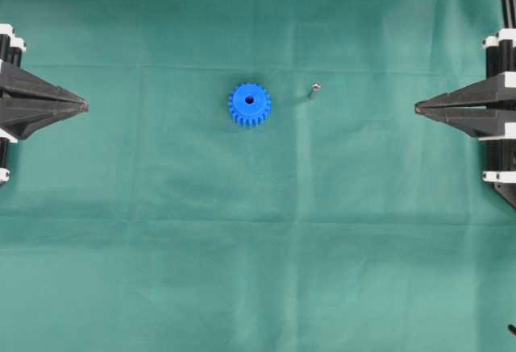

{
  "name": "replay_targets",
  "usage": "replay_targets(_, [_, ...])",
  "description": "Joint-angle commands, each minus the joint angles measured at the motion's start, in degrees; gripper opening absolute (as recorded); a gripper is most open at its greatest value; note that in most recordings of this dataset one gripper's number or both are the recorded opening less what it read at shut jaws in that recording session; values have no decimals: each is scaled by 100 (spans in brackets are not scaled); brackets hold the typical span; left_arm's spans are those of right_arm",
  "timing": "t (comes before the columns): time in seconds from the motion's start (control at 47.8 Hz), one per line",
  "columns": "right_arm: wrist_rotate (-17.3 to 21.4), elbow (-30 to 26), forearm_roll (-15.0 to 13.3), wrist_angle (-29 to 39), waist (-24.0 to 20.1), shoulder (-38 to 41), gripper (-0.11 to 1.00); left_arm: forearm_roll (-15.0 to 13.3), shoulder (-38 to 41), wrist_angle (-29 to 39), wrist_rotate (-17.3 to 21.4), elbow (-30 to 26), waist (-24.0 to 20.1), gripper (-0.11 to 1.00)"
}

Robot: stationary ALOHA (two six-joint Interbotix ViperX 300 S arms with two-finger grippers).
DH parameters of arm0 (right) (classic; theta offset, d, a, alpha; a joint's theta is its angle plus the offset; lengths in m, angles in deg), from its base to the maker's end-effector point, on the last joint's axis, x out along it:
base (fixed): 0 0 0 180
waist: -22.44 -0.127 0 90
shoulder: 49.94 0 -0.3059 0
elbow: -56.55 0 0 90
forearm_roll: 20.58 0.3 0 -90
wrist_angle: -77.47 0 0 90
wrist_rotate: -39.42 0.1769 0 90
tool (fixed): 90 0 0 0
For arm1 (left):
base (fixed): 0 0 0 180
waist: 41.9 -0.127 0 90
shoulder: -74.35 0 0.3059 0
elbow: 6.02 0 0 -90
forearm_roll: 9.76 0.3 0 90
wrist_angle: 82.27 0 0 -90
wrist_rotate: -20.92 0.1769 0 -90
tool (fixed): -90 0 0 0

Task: Insert the shaft placed at a random location into the center hole of the small gear at another random location.
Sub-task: 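Move the right gripper left toward the silver shaft, then lower the right gripper over the shaft and close to grasp it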

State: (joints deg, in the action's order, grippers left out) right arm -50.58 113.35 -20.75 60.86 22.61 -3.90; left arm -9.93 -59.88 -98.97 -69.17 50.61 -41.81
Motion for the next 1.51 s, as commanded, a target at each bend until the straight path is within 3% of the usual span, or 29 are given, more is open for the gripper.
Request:
replay_targets(0.0, [-79,-176,0,-70,97,35,0,-193,35,9,9,-105,-26,-1])
replay_targets(0.23, [-70,-79,0,-439,580,536,0,-193,26,9,9,-97,-26,-1])
replay_targets(0.523, [53,-44,70,-1600,1011,2206,1,-193,18,9,9,-88,-70,-1])
replay_targets(0.585, [88,-44,141,-1837,1107,2610,11,-193,18,18,9,-88,-70,-1])
replay_targets(0.773, [132,-44,360,-2856,1257,3990,67,-193,18,18,26,-79,-79,-1])
replay_targets(0.815, [149,-70,431,-3111,1274,4342,71,-193,18,18,26,-70,-79,-1])
replay_targets(0.941, [176,-185,615,-3560,1301,5089,62,-193,9,18,35,-62,-97,-1])
replay_targets(1.15, [334,-431,756,-3902,1424,6047,62,-193,9,18,35,-35,-132,-1])
replay_targets(1.484, [527,-606,756,-3911,1494,6557,61,-193,-9,18,-9,0,-141,-1])
